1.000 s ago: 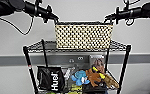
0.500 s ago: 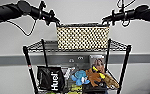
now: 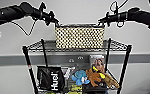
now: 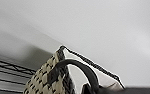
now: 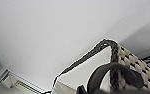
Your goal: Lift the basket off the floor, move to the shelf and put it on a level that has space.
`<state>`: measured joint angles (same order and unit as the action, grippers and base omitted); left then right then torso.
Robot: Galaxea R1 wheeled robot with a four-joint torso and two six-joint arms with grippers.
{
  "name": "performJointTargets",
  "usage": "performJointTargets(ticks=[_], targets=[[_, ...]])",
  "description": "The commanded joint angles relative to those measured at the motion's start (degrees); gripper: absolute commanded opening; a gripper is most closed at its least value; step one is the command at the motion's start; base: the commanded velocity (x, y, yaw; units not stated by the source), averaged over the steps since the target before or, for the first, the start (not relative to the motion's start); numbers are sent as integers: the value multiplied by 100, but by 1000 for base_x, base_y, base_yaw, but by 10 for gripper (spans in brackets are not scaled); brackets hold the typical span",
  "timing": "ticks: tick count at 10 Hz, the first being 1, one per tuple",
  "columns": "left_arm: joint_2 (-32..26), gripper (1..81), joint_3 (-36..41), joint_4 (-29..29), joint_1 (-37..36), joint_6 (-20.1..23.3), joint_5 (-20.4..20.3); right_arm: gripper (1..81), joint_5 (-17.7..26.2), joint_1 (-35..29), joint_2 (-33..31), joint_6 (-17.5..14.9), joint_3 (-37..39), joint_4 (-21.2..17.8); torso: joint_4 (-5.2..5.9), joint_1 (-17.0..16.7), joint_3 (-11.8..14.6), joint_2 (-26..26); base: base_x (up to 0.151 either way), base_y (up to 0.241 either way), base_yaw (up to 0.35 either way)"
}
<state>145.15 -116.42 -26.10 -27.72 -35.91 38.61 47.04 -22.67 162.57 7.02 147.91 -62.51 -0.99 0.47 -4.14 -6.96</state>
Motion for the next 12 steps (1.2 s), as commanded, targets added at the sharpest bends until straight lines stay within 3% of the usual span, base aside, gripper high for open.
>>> performJointTargets(ticks=[1,5,8,9,12], targets=[[269,10,-434,149,-880,155,-266,10,-196,-1024,234,-210,527,-130,0,0,0,0,0,0,0],[497,10,-908,272,-625,304,-380,10,-538,-821,225,-491,598,-121,0,2,0,0,0,0,0],[498,10,-865,272,-624,331,-372,10,-556,-733,155,-623,633,-130,0,0,0,0,0,0,0],[463,811,-787,281,-633,407,-372,10,-547,-715,146,-623,633,-138,0,2,0,0,0,0,0],[427,811,-725,255,-660,471,-380,10,-503,-751,103,-684,537,-191,0,2,0,0,0,0,0]])
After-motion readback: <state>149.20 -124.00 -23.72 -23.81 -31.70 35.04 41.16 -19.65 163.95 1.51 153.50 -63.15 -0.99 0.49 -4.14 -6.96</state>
